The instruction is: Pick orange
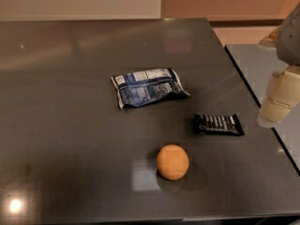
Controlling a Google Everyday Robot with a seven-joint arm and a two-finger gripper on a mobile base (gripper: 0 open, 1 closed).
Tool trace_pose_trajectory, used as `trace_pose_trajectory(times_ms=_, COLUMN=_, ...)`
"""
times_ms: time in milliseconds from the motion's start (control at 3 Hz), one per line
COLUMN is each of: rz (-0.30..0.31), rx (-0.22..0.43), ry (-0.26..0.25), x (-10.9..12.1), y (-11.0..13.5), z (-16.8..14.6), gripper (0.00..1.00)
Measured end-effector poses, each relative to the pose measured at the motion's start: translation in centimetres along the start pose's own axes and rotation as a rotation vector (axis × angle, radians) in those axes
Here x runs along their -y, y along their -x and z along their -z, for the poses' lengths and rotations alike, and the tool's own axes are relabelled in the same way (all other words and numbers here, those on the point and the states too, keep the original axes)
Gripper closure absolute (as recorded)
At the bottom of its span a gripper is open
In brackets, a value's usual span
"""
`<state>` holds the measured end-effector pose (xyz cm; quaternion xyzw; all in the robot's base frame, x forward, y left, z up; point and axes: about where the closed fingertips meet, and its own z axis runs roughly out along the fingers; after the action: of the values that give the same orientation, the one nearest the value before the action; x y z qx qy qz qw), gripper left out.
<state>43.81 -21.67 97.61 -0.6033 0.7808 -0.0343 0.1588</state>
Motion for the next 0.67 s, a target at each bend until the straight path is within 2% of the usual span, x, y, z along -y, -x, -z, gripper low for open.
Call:
trace_pose_trajectory(times_ms=333, rz=0.000, rx=0.001, ry=-0.001, x=0.0, y=0.0, z=0.0, gripper=0.00)
trace_pose_trajectory(times_ms=667, rz=0.036, rx=0.045, ry=0.017, x=-0.5, y=2.0, z=-0.4, gripper=0.00)
